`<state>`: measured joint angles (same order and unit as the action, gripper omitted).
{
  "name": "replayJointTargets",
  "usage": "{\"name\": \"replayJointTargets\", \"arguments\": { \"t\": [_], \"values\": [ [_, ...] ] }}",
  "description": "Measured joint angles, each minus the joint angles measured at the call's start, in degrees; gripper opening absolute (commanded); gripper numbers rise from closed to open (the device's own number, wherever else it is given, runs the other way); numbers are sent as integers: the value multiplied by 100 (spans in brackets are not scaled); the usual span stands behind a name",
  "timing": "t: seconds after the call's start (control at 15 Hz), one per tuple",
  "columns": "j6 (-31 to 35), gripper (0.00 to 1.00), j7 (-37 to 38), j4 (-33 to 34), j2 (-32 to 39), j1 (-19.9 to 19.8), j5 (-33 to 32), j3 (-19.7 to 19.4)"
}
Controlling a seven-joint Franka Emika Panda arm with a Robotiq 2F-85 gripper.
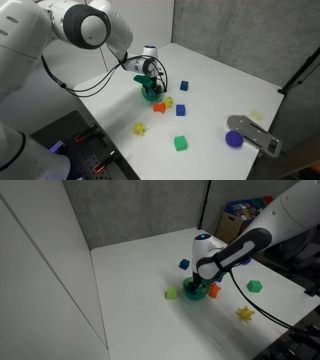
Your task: Remove the light blue elephant from the bowl and put it on the table
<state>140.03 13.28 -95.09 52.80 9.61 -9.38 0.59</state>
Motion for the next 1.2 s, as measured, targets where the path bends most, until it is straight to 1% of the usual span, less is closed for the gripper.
{"name": "replayJointTargets", "arguments": {
  "t": [0.07,0.2,0.27,0.33,0.4,0.47,0.53,0.67,0.8,0.87,1.07,1.2],
  "values": [
    [-1,65,-8,14,28,10,0,-2],
    [-65,61,-16,62,26,35,0,-6],
    [-88,56,-23,80,25,46,0,-7],
    [-99,49,-31,94,21,56,0,-7],
    [-104,38,-40,107,13,70,0,-7],
    [-104,30,-44,113,13,85,0,-7],
    [-104,23,-51,117,11,97,0,-5],
    [-104,13,-75,118,-25,112,0,6],
    [-104,9,-112,118,-74,114,4,27],
    [-104,10,-123,117,-102,114,8,39],
    [-105,8,-147,110,-221,114,13,62],
    [-105,9,-165,98,-321,114,24,72]
  ]
}}
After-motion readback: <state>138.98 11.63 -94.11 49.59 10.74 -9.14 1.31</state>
